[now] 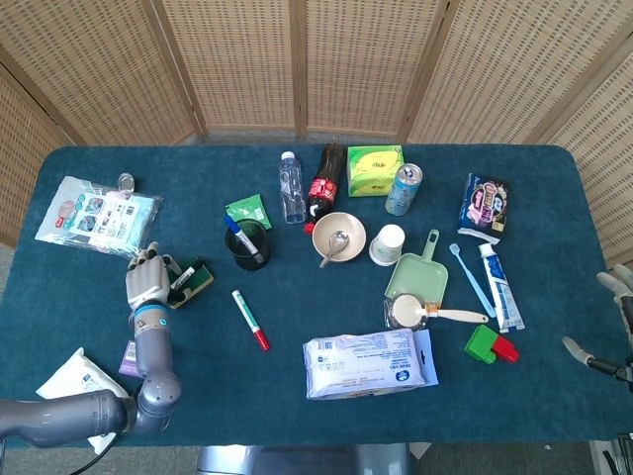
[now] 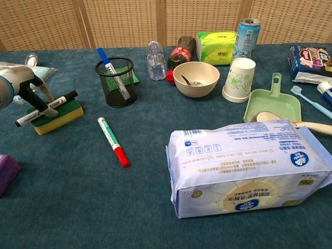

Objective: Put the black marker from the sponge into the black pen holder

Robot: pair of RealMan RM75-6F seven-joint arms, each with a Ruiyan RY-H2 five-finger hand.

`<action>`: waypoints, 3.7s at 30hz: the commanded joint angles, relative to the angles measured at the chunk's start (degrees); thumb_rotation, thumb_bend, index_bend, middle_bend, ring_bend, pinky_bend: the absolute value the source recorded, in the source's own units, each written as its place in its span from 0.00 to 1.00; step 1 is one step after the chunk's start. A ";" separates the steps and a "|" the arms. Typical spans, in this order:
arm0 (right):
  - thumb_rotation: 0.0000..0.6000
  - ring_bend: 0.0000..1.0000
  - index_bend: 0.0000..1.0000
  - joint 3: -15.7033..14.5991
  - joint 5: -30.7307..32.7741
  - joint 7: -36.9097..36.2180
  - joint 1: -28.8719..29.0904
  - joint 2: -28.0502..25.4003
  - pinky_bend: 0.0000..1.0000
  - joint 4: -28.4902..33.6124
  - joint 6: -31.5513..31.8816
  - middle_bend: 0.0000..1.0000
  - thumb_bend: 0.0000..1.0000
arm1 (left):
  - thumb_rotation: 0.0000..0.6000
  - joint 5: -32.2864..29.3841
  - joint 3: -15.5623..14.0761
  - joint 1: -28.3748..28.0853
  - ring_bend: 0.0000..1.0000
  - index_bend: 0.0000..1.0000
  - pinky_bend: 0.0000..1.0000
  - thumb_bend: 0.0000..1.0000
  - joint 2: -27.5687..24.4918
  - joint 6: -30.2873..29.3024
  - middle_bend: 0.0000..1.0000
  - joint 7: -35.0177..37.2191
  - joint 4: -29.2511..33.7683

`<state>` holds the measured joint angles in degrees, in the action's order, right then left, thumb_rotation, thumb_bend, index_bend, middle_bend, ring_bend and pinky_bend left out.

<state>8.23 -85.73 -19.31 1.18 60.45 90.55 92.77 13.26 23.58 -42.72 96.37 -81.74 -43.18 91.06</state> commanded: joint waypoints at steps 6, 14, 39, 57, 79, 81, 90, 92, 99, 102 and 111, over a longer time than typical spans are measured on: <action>1.00 0.13 0.18 0.13 0.25 -0.23 -0.04 0.00 0.31 -0.14 -0.05 0.07 0.00 | 1.00 1.30 0.13 -0.14 0.00 0.49 0.08 0.38 1.07 -0.78 0.00 -0.69 -0.84; 1.00 0.13 0.18 0.24 0.36 -0.61 -0.12 -0.15 0.31 -0.13 -0.02 0.07 0.00 | 1.00 1.71 0.03 0.01 0.00 0.51 0.08 0.39 1.77 -1.37 0.00 -2.06 -1.32; 1.00 0.13 0.18 0.28 0.29 -0.55 -0.20 -0.18 0.31 -0.03 -0.02 0.07 0.00 | 1.00 7.65 -0.15 3.46 0.00 0.52 0.10 0.42 -1.86 -1.60 0.00 0.05 3.70; 1.00 0.13 0.18 0.11 0.02 0.07 -0.15 -0.03 0.31 0.12 -0.12 0.07 0.00 | 1.00 32.00 1.58 8.75 0.00 0.54 0.15 0.42 -11.33 -1.32 0.00 20.03 18.09; 1.00 0.13 0.18 -0.01 0.43 0.68 0.29 0.62 0.31 -0.62 -1.16 0.07 0.00 | 1.00 44.51 3.98 2.66 0.00 0.53 0.15 0.42 0.94 10.09 0.00 49.24 -1.45; 1.00 0.13 0.18 0.04 0.51 0.59 0.28 0.63 0.31 -0.69 -1.16 0.07 0.00 | 1.00 44.85 3.78 2.27 0.00 0.53 0.15 0.42 1.83 10.49 0.00 49.86 -3.02; 1.00 0.13 0.18 0.14 0.95 0.46 0.48 0.74 0.31 -0.95 -1.72 0.07 0.00 | 1.00 45.20 2.69 1.20 0.00 0.53 0.15 0.42 5.56 12.18 0.00 51.63 -9.05; 1.00 0.13 0.18 0.19 1.18 0.23 0.48 0.73 0.31 -1.00 -1.86 0.07 0.00 | 1.00 45.50 2.23 1.24 0.00 0.53 0.15 0.41 6.75 12.34 0.00 52.63 -10.84; 1.00 0.13 0.18 0.25 1.34 -0.27 0.48 0.65 0.31 -1.09 -2.01 0.07 0.00 | 1.00 46.88 1.71 0.89 0.00 0.54 0.15 0.41 8.96 13.06 0.00 54.47 -15.16; 1.00 0.13 0.18 0.21 1.24 -0.26 0.50 0.66 0.31 -1.07 -2.04 0.07 0.00 | 1.00 47.07 1.77 0.54 0.00 0.53 0.14 0.42 9.48 13.81 0.00 54.74 -15.97; 1.00 0.13 0.18 0.36 1.58 -0.82 0.41 0.54 0.31 -1.17 -2.06 0.07 0.00 | 1.00 48.11 1.43 0.76 0.00 0.54 0.14 0.42 11.16 14.38 0.00 56.83 -18.75</action>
<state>8.58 -84.16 -20.14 1.60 60.99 89.38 90.72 61.08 25.08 -42.15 107.33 -67.37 13.10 72.72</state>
